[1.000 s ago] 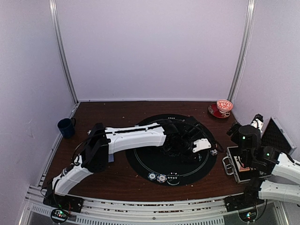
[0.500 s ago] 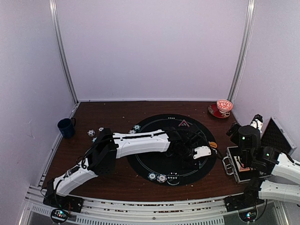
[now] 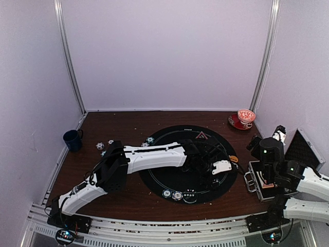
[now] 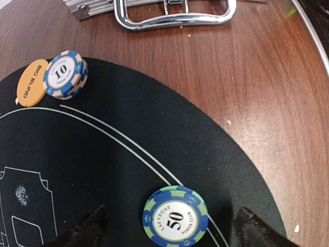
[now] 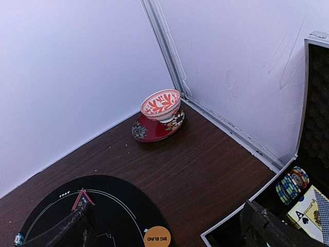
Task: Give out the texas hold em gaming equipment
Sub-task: Place the poker chips pile on the poker table mat, then pick up the pile of poker chips from the poker table mat.
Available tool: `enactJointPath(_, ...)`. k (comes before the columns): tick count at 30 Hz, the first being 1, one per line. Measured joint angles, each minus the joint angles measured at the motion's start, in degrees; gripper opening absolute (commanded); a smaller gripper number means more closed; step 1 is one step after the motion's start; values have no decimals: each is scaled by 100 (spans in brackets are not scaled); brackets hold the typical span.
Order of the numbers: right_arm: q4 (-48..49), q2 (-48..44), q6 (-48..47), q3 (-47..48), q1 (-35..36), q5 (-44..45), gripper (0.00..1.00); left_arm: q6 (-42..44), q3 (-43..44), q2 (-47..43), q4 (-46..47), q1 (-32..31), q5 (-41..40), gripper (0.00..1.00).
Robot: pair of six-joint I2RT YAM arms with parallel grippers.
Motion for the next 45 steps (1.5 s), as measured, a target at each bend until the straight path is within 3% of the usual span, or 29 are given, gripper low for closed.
enactJointPath(7,83,-50,-164,0,0,-210,100,24,-160,-323,-87,7,-369,98)
enactJointPath(14,131,592,-487,291,0,-1045,100,90,-1735,-2411,245,299,-678,98)
enactJointPath(18,79,1613,-640,782,20,-1991,100,87,-2747,-3679,656,970,-734,98)
enactJointPath(25,-396,2988,-774,1388,557,-3305,98,85,-4725,-5156,1110,2470,-1088,98)
enactJointPath(36,-1082,3740,-846,1626,979,-4284,96,42,-7007,-6146,1377,3926,-990,98)
enactJointPath(45,-1329,3993,-848,1604,1010,-4446,92,9,-8122,-6430,1965,4181,-723,98)
